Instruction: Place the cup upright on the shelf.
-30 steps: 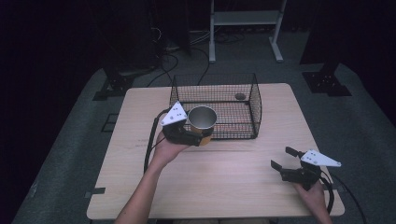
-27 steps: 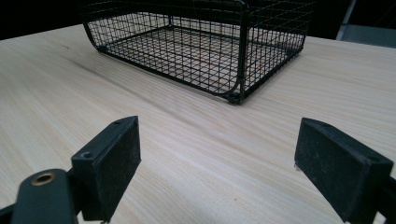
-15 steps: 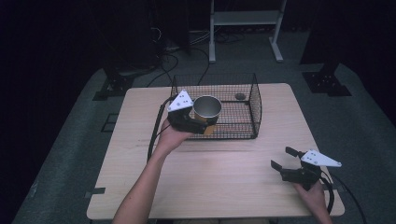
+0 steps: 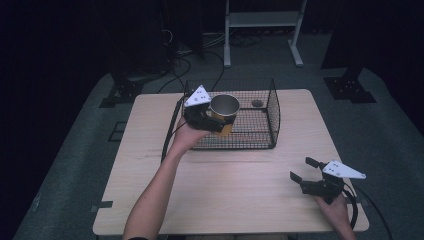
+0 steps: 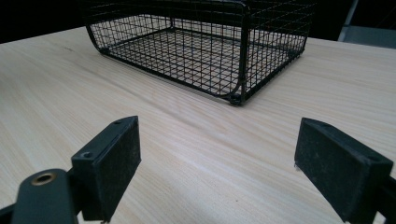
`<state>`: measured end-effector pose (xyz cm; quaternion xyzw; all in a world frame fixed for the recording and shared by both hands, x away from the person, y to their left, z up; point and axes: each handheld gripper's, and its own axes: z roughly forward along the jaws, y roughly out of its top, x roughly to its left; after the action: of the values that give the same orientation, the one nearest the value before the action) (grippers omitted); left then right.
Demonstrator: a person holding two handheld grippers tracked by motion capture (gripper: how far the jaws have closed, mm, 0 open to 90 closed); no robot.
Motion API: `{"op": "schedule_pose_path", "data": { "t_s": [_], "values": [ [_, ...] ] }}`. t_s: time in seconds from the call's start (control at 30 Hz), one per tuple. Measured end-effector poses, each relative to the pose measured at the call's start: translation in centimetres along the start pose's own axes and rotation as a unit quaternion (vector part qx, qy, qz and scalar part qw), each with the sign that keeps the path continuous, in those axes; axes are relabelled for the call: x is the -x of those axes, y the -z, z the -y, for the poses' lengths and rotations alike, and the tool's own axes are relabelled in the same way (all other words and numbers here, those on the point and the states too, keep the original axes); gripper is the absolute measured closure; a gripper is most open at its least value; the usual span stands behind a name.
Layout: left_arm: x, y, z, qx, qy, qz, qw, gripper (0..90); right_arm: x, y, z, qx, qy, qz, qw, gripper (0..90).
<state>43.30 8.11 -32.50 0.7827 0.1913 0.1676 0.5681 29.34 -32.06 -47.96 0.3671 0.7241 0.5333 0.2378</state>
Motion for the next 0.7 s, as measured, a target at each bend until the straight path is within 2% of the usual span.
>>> {"op": "schedule_pose_path", "data": {
  "t_s": [0.43,0.7],
  "values": [
    [-2.4,-2.0,-0.4,-0.015,0.017,0.001,0.9997,13.1,0.0,0.1,0.0,0.003,-0.002,-0.002,1.0,13.4],
    [-3.2,-3.1,-0.4,-0.027,0.021,0.006,0.9994,13.1,0.1,0.1,0.0,0.004,-0.003,-0.004,1.0,13.4]
  ]
}}
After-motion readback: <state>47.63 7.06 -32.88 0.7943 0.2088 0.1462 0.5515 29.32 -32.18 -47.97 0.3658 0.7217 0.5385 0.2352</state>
